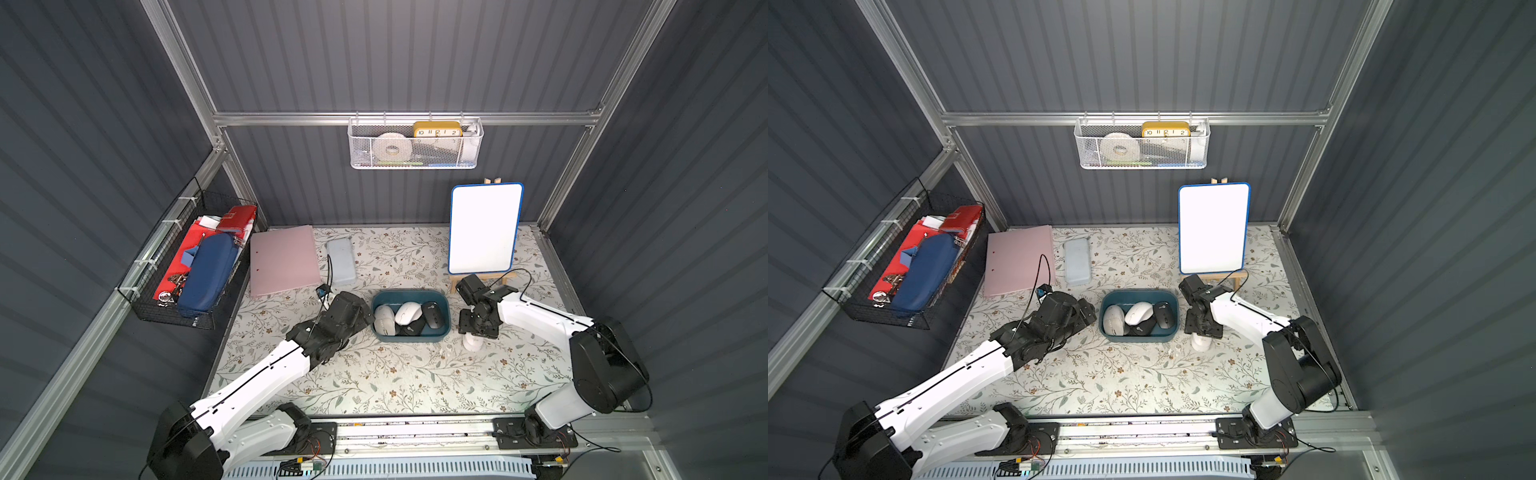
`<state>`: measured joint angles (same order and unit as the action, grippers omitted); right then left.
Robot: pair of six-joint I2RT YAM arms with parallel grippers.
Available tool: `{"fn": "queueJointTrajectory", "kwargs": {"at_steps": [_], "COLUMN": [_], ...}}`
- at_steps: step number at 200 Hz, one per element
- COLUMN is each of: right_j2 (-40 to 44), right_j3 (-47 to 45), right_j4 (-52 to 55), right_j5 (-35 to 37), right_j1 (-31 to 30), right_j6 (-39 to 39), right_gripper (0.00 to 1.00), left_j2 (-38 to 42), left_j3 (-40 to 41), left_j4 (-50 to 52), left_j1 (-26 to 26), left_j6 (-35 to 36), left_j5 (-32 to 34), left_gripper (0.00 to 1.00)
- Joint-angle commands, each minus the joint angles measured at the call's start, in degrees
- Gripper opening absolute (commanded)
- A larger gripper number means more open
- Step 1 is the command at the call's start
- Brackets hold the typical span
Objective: Take out the mouse from the storage box
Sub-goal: Place the mouse at the center of the board.
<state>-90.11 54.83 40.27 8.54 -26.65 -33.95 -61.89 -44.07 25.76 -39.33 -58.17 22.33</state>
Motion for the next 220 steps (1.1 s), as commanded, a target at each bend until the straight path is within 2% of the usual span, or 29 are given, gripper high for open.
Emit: {"fn": "queueJointTrajectory", "kwargs": {"at_steps": [1, 68, 131, 164, 220], "right_j2": [-1.63, -5.38, -4.25, -2.52, 4.82], "right_j3": [2.07, 3.78, 3.68, 3.62, 2.18], "right_j4": [-0.11, 0.42, 1.45, 2.08, 2.29], "right_j5": [-0.24, 0.31, 2.49, 3.25, 4.67], "right_j1": [0.29, 0.36, 0.30, 0.36, 0.29], "right_j6": [0.00, 0.29, -0.06, 0.29, 1.11], "right_gripper": [0.55, 0.57, 0.71, 0.79, 0.79], "left_j2": [-0.16, -1.17, -7.03, -10.61, -20.70], "left_j3": [-1.36, -2.97, -7.86, -10.56, -19.88], "left_j4": [1.05, 0.87, 0.72, -0.05, 2.02], "left_j1": [0.31, 0.31, 0.31, 0.23, -0.50], "left_j6": [1.31, 3.63, 9.32, 14.21, 25.07], "left_j5": [-0.26, -0.87, -2.51, -5.40, -6.49], "left_gripper": [0.99, 0.99, 0.99, 0.99, 0.99]}}
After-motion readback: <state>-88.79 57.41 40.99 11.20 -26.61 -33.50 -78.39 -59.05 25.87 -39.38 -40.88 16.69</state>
